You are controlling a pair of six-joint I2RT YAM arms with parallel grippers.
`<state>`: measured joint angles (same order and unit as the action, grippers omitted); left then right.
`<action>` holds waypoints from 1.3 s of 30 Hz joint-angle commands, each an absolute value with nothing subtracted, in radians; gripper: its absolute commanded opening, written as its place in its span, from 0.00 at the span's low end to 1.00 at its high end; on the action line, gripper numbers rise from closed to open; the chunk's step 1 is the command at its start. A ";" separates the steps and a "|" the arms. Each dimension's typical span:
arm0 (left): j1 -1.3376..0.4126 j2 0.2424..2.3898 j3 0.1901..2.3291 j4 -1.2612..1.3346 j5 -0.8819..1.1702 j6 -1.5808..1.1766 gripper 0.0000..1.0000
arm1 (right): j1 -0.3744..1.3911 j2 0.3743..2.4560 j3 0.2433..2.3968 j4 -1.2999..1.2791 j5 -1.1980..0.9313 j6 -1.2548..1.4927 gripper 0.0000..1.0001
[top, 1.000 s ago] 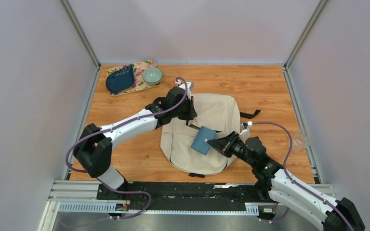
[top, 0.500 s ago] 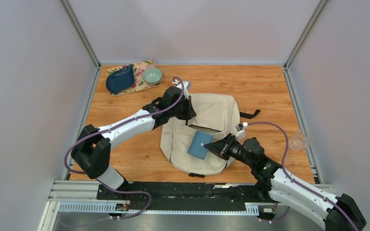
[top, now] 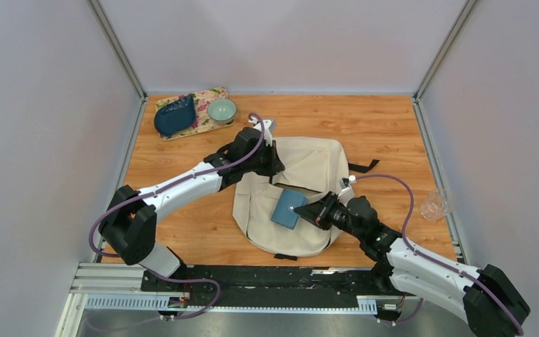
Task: Pack the student bag
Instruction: Place the personal item in the student bag.
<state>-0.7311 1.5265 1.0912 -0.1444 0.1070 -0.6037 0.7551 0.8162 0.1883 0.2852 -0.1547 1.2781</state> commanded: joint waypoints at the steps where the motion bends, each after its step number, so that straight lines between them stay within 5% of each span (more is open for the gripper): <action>1: -0.730 1.450 1.083 -0.089 0.155 -0.617 0.00 | 0.718 0.825 0.229 0.411 -0.072 1.258 0.00; 28: -0.732 1.351 0.865 0.173 0.209 -0.931 0.00 | 0.394 0.879 0.337 0.449 -0.207 1.198 0.00; 39: -0.732 1.339 0.825 0.221 0.167 -0.925 0.00 | 0.486 0.974 0.186 0.586 -0.341 1.347 0.00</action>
<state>-0.7212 1.3796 0.8177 0.1516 0.1123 -0.9150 0.4400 0.9852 0.2405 0.4522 -0.3637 1.2724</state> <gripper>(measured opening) 0.006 0.056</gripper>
